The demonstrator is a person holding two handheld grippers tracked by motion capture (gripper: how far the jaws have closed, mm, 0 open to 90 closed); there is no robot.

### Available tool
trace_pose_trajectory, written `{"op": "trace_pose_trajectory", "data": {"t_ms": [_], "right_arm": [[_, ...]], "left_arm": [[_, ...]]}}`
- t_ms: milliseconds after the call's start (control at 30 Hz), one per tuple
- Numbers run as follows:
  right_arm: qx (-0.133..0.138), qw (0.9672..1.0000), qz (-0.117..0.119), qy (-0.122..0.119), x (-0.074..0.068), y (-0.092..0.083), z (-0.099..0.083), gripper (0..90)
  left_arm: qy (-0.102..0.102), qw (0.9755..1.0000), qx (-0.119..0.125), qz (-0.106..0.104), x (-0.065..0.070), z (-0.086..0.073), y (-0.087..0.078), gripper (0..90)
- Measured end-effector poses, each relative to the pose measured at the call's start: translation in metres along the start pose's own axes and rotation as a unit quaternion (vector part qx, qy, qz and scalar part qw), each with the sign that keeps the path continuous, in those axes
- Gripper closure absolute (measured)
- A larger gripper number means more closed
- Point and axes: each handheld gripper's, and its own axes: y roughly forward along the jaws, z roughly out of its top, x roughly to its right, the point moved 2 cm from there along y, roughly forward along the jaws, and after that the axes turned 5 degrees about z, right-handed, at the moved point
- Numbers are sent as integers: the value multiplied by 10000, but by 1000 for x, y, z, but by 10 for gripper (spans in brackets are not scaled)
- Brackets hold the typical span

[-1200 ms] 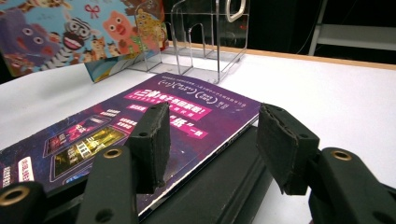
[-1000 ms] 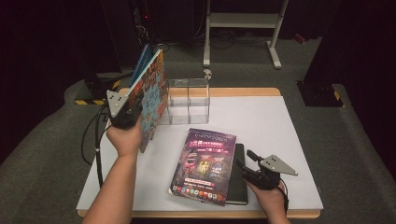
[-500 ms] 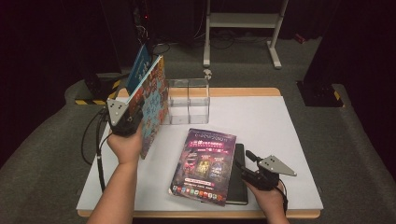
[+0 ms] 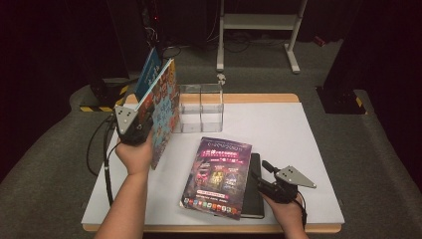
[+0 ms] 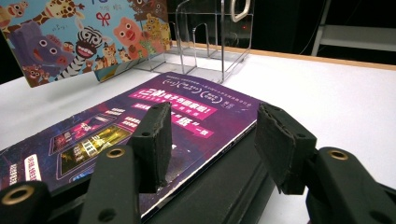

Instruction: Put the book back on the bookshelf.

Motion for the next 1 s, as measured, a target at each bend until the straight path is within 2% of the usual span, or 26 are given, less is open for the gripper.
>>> {"op": "trace_pose_trajectory", "data": {"t_ms": [100, 267, 500, 600, 667, 1000], "right_arm": [[4, 10000, -9, 0, 0, -1, 0, 463], [-6, 10000, -8, 9, 1, 0, -1, 464], [-27, 10000, -1, 21, 1, 0, -2, 465], [-35, 10000, 3, 30, 1, 1, -3, 465], [-42, 10000, 5, 27, 1, 1, -3, 464], [-76, 10000, 26, -19, -3, 2, -4, 464]], "left_arm": [[-21, 10000, 41, 22, 0, -2, 2, 813], [59, 10000, 46, 54, 0, -9, 6, 812], [62, 9999, 53, 91, -2, -22, 10, 812], [71, 9999, 95, 52, -2, -25, 7, 811], [109, 9999, 64, 35, -2, -26, 4, 809], [48, 9999, -80, 44, -8, -29, -8, 805]]}}
